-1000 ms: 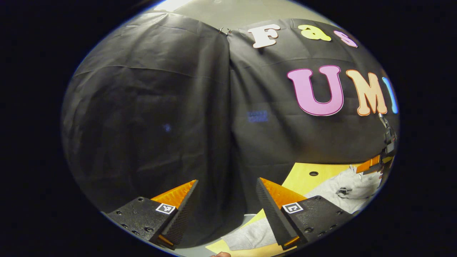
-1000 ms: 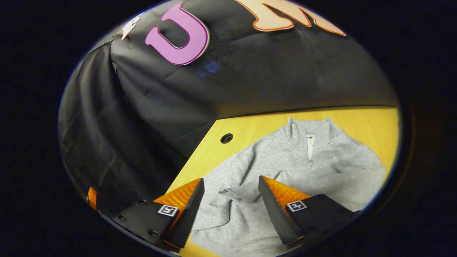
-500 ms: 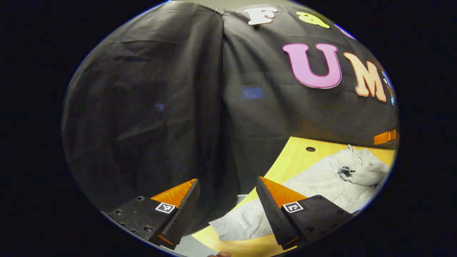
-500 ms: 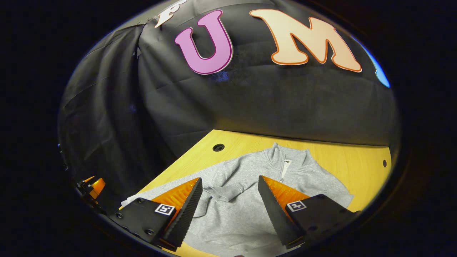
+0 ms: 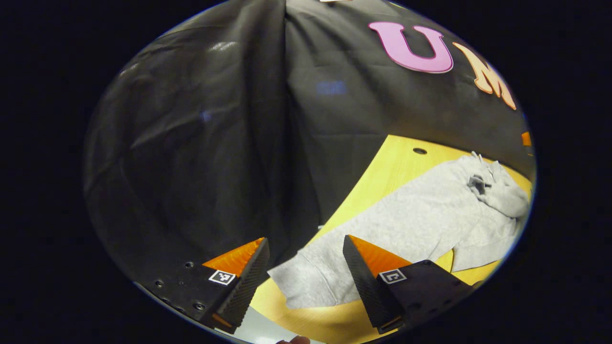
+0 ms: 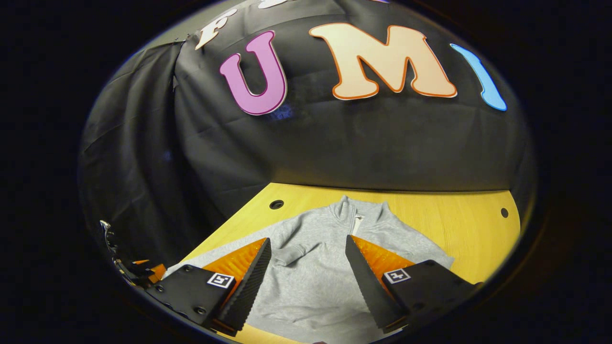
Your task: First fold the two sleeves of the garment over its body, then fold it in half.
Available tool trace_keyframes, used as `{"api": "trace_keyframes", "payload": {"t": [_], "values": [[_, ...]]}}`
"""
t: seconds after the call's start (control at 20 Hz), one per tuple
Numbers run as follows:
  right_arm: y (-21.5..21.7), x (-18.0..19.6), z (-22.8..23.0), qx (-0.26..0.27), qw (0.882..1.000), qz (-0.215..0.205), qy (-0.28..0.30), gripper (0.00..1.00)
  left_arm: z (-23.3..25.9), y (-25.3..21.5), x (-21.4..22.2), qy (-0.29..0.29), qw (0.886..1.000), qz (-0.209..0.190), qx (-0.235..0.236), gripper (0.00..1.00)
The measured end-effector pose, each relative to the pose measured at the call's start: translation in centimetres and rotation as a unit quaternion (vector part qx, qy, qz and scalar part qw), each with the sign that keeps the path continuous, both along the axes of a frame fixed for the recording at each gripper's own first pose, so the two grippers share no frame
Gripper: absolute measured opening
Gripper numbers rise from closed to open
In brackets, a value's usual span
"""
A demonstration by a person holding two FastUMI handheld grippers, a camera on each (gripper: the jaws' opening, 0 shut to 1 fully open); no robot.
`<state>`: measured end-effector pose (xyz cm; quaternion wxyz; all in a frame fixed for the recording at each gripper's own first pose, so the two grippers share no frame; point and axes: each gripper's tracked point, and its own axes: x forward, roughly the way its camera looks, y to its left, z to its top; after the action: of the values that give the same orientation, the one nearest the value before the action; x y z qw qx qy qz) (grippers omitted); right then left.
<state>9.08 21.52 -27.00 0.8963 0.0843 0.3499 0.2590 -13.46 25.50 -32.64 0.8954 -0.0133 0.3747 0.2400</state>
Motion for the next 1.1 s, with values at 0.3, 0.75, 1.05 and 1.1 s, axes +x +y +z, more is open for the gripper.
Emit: {"api": "trace_keyframes", "payload": {"t": [0.3, 0.75, 1.05, 1.1], "values": [[-2.9, -0.1, -0.3, -0.011, 1.0, -0.017, 0.003, 0.98, -3.4, -0.8, -1.4, 0.04, 0.999, 0.016, -0.027, 0.93], [-5.2, -0.4, 0.7, -0.015, 1.0, -0.027, -0.004, 0.98, -4.6, -2.2, -1.2, 0.029, 0.997, 0.035, -0.066, 0.73], [-7.2, -1.2, 0.7, -0.018, 0.999, -0.033, -0.001, 0.98, -4.9, -4.0, -0.2, 0.049, 0.997, -0.011, -0.062, 0.19], [-7.5, -1.1, 0.9, -0.016, 0.999, -0.037, -0.002, 0.98, -4.9, -4.2, 0.0, 0.051, 0.997, -0.012, -0.056, 0.12]]}}
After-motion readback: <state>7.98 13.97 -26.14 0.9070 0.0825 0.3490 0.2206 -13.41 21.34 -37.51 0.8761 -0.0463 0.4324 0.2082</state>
